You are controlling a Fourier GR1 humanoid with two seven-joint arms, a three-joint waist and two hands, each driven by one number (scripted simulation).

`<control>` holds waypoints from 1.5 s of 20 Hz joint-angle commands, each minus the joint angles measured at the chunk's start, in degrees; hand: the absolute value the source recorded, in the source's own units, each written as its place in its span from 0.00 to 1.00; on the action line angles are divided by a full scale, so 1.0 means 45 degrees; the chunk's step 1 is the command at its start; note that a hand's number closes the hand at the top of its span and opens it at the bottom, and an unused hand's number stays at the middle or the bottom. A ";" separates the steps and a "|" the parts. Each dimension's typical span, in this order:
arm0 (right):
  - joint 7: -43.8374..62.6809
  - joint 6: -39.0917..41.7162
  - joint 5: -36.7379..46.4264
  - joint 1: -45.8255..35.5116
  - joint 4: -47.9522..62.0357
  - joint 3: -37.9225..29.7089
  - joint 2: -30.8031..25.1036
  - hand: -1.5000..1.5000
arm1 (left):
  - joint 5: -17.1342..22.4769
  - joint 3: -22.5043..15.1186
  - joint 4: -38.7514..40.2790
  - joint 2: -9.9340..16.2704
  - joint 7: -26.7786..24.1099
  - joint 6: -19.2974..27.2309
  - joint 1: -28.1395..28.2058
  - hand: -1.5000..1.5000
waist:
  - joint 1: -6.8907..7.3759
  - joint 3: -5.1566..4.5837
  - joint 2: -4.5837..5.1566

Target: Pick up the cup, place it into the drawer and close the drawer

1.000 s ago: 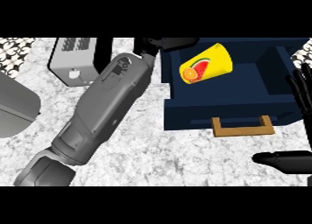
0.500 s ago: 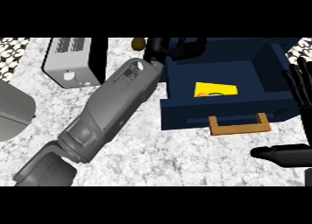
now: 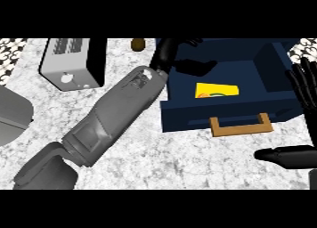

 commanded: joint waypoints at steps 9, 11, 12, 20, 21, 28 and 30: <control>0.0848 0.1055 -0.2607 -0.0532 -0.0194 -0.0422 -0.0104 0.00 | 0.0831 -0.1088 -0.0791 -0.0001 -0.1468 0.1288 0.0511 0.00 | 0.0013 -0.0010 0.0002; 0.0583 0.1418 -0.2735 0.0293 -0.0538 -0.0101 0.0107 0.00 | 0.1238 -0.1027 -0.1433 -0.0001 -0.1008 0.1509 0.0110 0.00 | 0.0129 -0.0006 -0.0087; 0.1798 0.1218 -0.3097 -0.0122 -0.1311 0.0047 -0.0052 1.00 | 0.1327 -0.0829 -0.1488 -0.0001 -0.1856 0.1514 0.0663 0.00 | 0.0227 -0.0023 -0.0114; 0.1091 0.2614 -0.1109 0.0830 -0.1943 0.0276 -0.1698 1.00 | 0.1537 0.0416 -0.1579 0.0026 -0.0954 0.1460 -0.0471 0.00 | 0.0824 -0.0021 -0.0226; 0.0926 0.2522 -0.0660 0.0937 -0.1899 0.0537 -0.1508 1.00 | 0.1546 0.0424 -0.2196 0.0726 -0.0924 0.1031 0.0190 0.00 | 0.1030 -0.0024 -0.0266; 0.0496 0.1939 0.2372 0.1661 -0.2116 0.1396 -0.1353 1.00 | 0.1472 0.0793 -0.4550 0.2159 0.0153 0.0893 0.1386 0.00 | 0.1328 -0.0024 -0.0335; 0.1547 0.1756 0.2737 0.1416 -0.2687 0.1607 -0.1513 1.00 | 0.1328 0.0891 -0.5158 0.2511 0.0368 0.1224 0.1758 0.00 | 0.1306 -0.0029 -0.0344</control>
